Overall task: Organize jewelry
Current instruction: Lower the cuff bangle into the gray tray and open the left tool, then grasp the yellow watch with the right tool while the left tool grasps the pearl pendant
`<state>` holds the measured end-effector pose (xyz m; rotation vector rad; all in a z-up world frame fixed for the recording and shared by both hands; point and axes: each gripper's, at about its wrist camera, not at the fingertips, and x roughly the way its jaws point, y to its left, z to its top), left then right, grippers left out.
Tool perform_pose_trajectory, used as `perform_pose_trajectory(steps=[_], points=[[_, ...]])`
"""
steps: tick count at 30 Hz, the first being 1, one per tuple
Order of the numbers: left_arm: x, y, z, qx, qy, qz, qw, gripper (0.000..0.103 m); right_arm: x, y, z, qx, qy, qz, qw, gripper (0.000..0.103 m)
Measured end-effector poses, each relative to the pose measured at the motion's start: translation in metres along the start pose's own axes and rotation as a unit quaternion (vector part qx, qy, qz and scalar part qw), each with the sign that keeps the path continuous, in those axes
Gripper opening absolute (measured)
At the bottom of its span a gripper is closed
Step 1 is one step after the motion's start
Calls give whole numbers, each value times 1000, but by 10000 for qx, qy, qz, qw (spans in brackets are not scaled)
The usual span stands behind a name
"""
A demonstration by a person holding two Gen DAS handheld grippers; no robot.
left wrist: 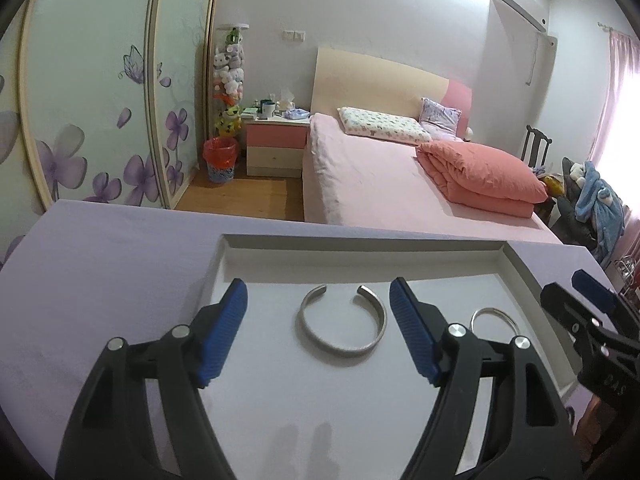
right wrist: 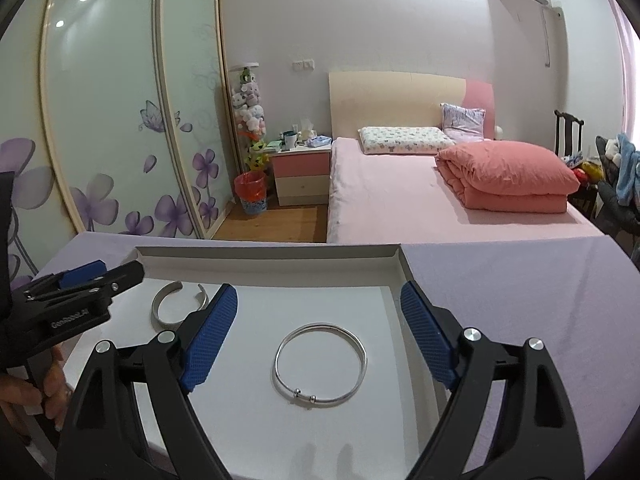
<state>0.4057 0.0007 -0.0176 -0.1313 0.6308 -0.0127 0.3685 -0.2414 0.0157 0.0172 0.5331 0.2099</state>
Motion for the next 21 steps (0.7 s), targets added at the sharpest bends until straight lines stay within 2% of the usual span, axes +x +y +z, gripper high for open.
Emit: perform_pose_trajectory(steps=[4,10,15,21], points=[[-26,11,-5,-66,-120,-1,9999,72,-19,3,-4,-82,-58,13,9999,84],[-80,25,-33,-109,-234,-76,9996,72,-63,10,-22,-221,-53,99,9997,84],[-127,31,-67,-109,-257,-131,9995,72,-105,16,-53,-302,130,242,9992,84],[-161,37,-106,-136,-198,-134,9996,75,-147,26,-95,-334,451,441,9974,84]])
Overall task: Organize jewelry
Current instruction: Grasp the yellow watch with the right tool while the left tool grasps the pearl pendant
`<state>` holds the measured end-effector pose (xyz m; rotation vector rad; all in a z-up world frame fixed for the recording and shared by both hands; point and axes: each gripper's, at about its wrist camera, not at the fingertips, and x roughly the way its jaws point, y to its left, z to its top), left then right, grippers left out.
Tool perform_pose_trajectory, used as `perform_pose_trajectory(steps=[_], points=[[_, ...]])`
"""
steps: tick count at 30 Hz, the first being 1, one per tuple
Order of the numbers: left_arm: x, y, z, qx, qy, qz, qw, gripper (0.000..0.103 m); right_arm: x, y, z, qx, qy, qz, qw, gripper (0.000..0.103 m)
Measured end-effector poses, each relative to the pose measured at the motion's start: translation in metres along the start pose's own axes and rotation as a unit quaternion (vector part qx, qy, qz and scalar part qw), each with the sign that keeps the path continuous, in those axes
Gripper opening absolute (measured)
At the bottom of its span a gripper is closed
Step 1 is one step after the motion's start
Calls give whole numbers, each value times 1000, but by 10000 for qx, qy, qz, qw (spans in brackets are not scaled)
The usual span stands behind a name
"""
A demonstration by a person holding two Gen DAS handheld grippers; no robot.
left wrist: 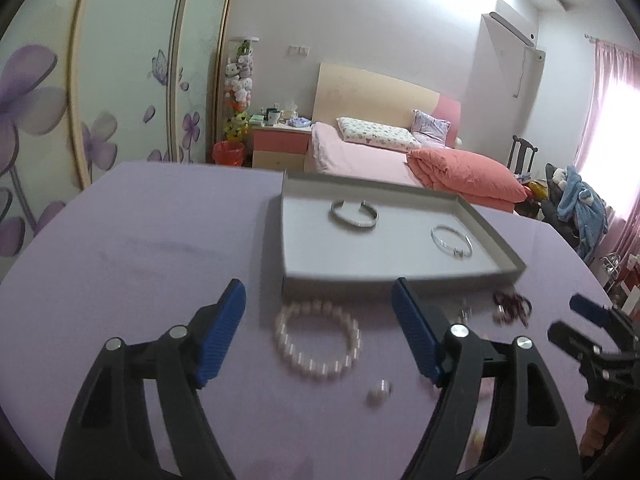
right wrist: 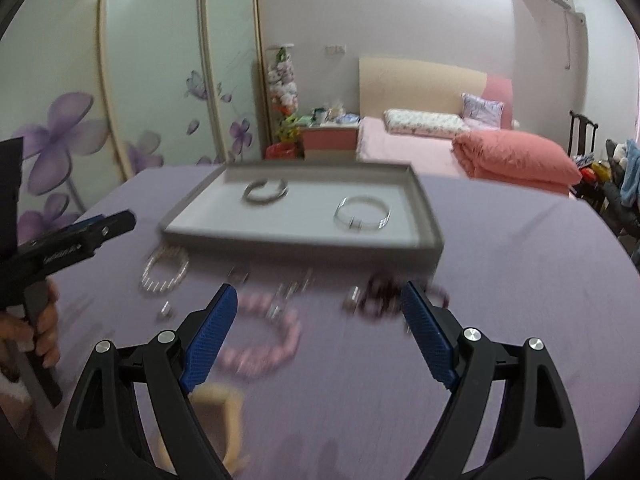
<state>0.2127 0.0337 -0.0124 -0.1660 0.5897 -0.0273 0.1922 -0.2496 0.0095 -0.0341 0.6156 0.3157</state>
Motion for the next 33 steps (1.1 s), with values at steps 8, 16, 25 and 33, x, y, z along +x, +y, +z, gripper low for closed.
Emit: perform_pose_trajectory(steps=[8,16,25,33], points=[[-22,11,-31,44,47,113,9999,75,-21,24,-55,142,392,479,9980,85],[-23,13,-35,-87,86,137,9998,76,-4,45,-65,141,847,463,9952,89],[-18,4,-35,63,208,81,9997,76,2,46,-66,-16,1129,324,9931,40],[3,-30,-42,588,823,-76,9948,75,-2,-26,-63,671,1108,-742,9888,39]])
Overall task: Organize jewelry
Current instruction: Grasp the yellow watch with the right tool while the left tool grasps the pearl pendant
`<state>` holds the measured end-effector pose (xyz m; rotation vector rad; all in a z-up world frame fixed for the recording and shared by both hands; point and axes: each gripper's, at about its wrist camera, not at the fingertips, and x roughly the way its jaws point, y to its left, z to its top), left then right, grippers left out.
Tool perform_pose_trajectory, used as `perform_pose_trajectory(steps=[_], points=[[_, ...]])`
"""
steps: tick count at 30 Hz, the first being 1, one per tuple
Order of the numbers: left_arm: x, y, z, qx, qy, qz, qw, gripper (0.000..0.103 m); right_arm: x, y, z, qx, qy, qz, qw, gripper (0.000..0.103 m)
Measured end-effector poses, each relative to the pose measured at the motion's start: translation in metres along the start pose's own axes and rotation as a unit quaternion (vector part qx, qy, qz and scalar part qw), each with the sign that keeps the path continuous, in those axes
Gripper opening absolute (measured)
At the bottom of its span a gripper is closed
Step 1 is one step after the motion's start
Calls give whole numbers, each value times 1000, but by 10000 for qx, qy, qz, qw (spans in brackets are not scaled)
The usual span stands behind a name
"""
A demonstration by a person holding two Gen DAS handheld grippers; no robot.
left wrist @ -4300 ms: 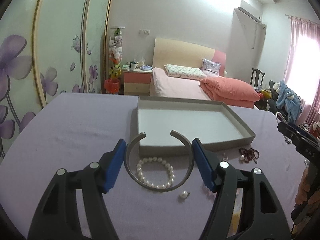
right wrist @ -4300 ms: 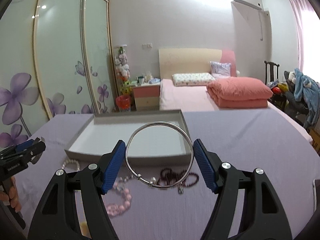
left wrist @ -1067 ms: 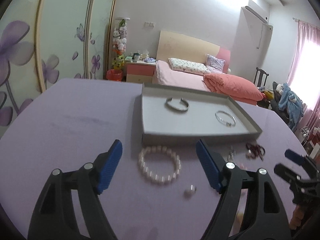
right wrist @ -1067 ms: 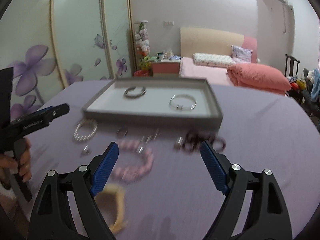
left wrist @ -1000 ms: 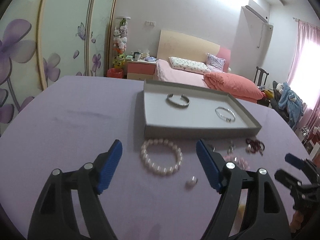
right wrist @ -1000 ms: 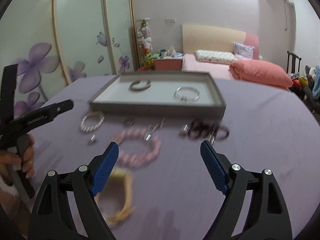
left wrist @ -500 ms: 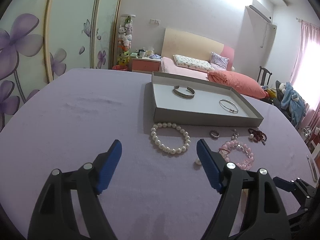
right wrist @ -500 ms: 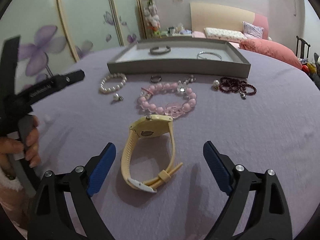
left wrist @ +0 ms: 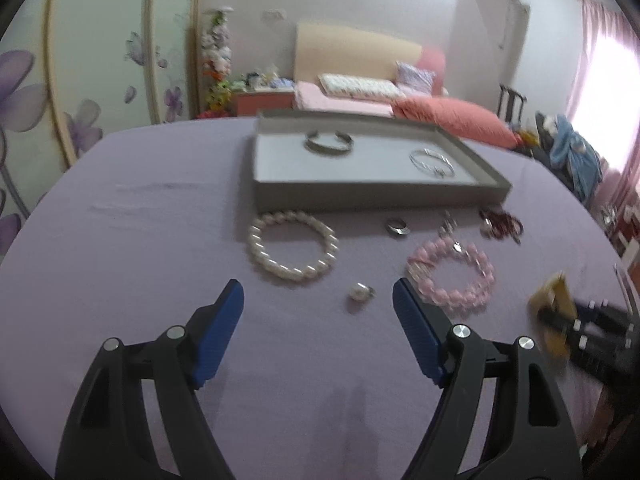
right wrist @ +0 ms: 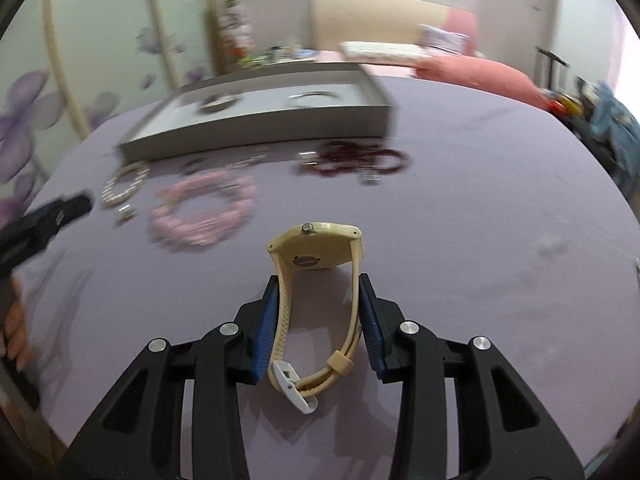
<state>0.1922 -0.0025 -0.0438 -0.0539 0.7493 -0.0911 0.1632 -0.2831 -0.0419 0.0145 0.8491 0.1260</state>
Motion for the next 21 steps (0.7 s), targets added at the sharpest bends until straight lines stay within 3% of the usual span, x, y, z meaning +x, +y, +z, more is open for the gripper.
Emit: perform_pose_trajectory(steps=[7,21], points=[[27,-22,1,181,505,-35,9986,48,4,-12,2,121,-51,-73,9999,40],[47,-31,7,169,704,100,9973,25,6,-13,4,173,-23,122,9998,40]])
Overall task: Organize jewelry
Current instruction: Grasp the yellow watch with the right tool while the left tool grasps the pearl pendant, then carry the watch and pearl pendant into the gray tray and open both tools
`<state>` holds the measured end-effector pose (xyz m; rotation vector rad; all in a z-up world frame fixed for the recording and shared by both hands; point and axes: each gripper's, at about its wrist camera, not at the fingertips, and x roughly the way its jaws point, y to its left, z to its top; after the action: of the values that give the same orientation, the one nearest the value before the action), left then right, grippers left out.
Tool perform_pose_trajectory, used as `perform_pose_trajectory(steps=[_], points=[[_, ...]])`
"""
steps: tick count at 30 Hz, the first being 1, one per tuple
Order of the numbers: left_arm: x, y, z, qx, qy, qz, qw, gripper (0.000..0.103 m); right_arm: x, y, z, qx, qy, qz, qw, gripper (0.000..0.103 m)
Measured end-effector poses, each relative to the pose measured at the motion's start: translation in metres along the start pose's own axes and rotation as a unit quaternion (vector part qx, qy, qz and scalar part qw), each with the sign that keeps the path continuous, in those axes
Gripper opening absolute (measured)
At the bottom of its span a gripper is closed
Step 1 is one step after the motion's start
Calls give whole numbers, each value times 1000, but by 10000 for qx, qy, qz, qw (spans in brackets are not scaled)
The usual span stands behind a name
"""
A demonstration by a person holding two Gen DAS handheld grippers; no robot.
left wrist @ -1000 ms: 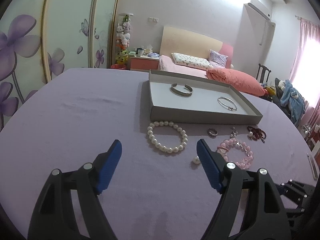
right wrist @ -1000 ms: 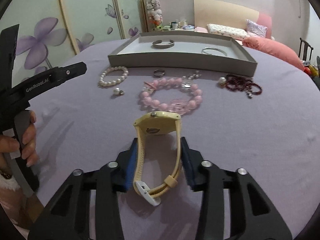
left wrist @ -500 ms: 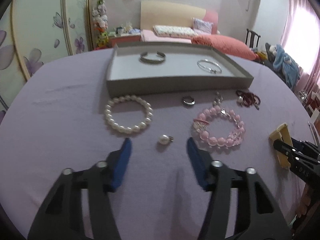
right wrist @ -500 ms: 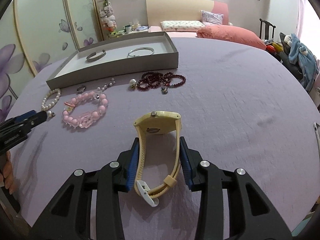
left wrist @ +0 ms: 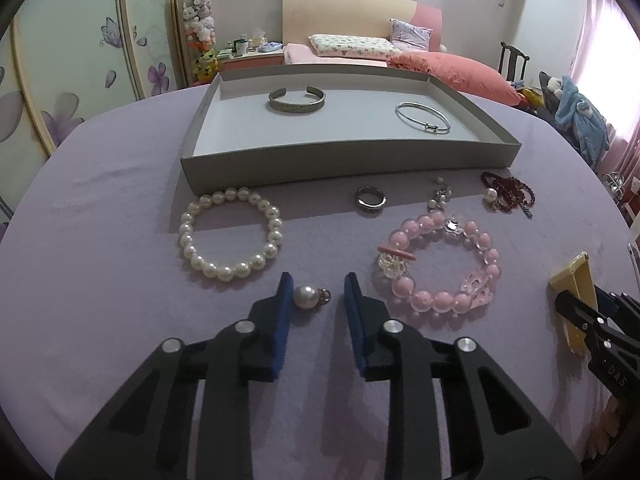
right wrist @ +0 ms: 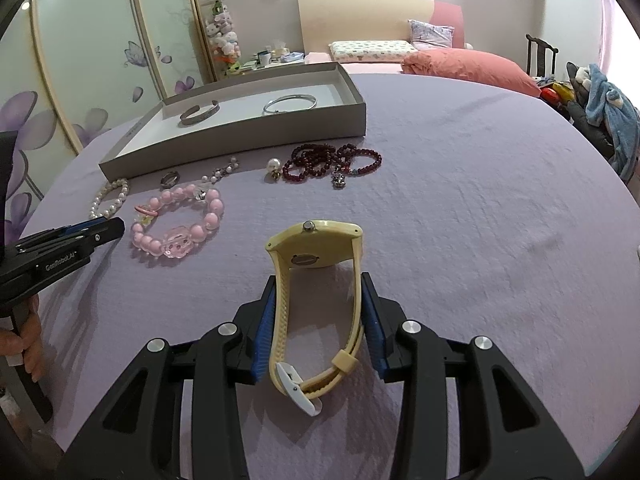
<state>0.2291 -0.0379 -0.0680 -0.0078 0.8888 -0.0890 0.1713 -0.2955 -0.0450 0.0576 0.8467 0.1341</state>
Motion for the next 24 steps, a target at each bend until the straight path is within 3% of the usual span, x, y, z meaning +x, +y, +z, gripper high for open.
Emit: perform_pose_trajectory(steps=[6,14,24], points=[[-1,2,0,-16,4,69,10000,17,0,0,1,4,2,1,10000,41],[-6,7,-3,-71,-31,-65,9999,16,0,1,1,-1,7,38,10000,40],[-41,29,-16,-389,-510,-121,9979,16,0,12,1,-125,27,281,9995,40]])
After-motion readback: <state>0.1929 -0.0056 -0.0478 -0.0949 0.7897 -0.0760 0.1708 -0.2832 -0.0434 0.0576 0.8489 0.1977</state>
